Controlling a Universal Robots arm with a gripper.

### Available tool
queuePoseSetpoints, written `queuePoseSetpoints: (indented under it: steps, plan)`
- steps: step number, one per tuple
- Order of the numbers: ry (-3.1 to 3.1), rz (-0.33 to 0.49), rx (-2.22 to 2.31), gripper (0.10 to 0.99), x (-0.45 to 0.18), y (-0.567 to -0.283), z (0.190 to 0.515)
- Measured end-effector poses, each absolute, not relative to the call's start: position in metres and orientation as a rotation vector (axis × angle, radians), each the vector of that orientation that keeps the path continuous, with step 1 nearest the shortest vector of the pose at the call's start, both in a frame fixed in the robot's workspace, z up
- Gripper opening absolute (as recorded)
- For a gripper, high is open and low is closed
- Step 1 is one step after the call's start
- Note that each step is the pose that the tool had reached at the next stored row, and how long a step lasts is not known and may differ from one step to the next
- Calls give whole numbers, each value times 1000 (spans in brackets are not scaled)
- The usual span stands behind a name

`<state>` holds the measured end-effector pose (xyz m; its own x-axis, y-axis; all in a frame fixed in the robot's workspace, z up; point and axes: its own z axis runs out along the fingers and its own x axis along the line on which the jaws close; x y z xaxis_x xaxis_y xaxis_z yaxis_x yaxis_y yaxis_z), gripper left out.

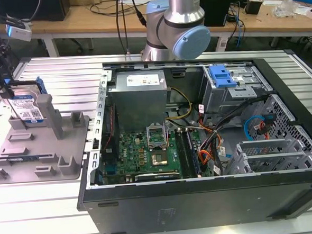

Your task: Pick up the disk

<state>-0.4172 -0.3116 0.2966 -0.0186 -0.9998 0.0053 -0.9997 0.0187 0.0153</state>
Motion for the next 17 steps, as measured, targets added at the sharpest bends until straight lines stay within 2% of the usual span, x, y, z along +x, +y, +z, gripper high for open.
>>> queuePoseSetpoints:
  steps: [11, 17]
  plan:
    - [-2232, -11, 2190, 369, -417, -314, 310]
    - [-2233, -15, 2192, 369, -417, -314, 345]
